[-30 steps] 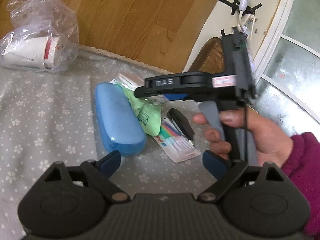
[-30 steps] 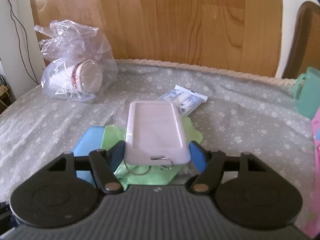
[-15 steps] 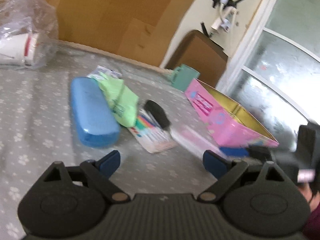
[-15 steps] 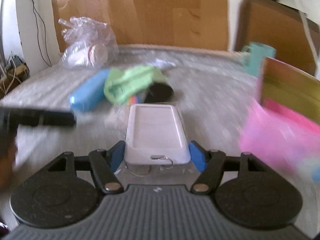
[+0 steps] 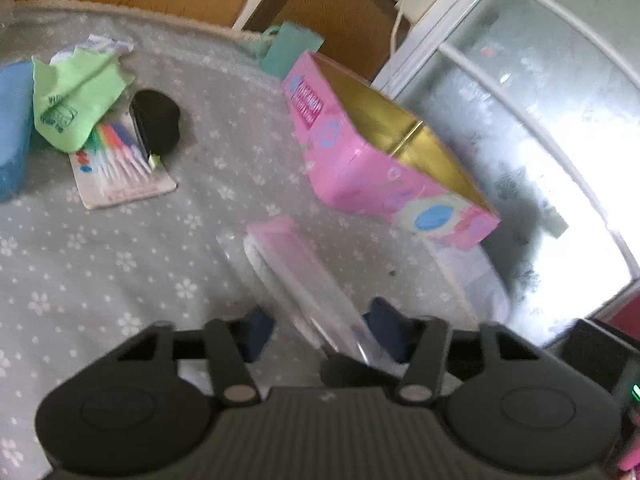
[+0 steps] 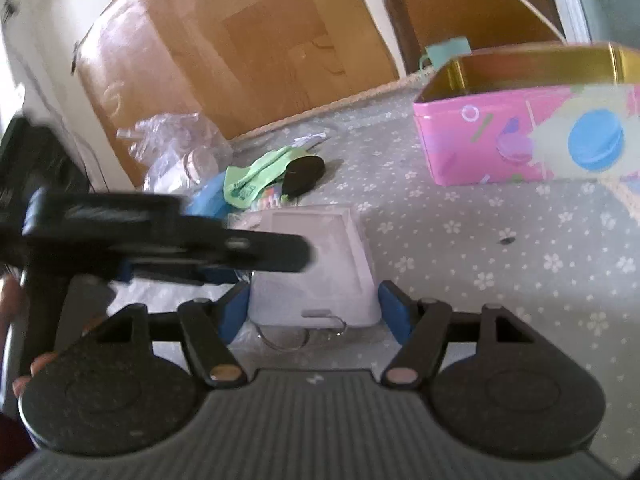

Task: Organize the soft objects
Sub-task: 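Place the clear phone case into the pink tin and open the right tool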

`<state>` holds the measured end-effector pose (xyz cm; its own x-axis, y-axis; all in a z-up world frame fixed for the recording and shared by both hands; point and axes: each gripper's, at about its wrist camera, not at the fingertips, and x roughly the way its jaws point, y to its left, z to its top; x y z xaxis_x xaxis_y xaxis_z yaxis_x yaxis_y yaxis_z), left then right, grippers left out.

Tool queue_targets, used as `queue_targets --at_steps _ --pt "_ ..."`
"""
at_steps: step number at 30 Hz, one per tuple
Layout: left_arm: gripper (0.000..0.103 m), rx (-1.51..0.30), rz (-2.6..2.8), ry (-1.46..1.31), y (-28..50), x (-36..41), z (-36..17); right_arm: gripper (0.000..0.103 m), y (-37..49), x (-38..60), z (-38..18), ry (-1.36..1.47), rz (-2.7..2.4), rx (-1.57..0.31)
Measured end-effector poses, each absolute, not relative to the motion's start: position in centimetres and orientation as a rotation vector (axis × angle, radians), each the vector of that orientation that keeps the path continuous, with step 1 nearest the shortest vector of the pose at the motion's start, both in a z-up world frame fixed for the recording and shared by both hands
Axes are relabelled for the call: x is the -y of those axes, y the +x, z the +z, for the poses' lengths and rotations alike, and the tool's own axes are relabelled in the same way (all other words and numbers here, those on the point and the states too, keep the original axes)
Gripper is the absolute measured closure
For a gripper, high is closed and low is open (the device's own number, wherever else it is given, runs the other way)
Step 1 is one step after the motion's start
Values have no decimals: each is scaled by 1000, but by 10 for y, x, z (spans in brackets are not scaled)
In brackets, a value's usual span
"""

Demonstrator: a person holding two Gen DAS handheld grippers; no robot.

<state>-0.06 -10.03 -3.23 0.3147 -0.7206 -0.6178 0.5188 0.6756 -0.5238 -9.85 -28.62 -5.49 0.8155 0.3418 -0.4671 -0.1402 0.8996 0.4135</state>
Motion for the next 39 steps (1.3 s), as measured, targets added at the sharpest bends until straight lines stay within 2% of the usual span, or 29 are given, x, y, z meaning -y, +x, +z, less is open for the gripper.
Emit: queue_targets --at_steps 2,7,9,10,12,13,19,24,27,30,31,32,34,39 --pt "67 -946 -814 -236 -1 103 -38 29 -105 278 -55 306 256 -547" --pt "70 -954 -826 -267 -3 98 -41 16 -111 273 -59 203 233 -514" --pt "71 -956 -829 -279 -2 97 -41 16 -110 270 -62 175 227 -513" --pt "72 -957 -833 -286 -1 96 -41 16 -110 268 -64 165 228 -515" --pt "74 -960 -840 -298 0 96 -41 29 -111 273 -69 134 233 -509" --pt "76 -959 -844 -303 1 97 -39 32 -114 272 -70 106 228 -503" --pt "76 -872 -918 -278 13 117 0 32 -123 286 -60 96 200 -435" --pt "76 -767 -973 -171 38 172 51 32 -113 307 -27 43 117 -293" --pt "75 -739 -989 -129 62 216 64 32 -96 338 -8 71 65 -242" --pt "72 -743 -986 -100 93 257 62 32 -73 373 1 121 5 -241" --pt "67 -743 -976 -88 102 268 59 32 -66 382 2 134 -10 -248" --pt "54 -743 -962 -74 110 279 55 30 -54 391 1 147 -29 -258" --pt "43 -737 -883 -49 124 295 46 27 -33 399 -1 148 -80 -274" --pt "43 -707 -864 -78 118 273 36 27 -1 405 -11 96 -222 -307"
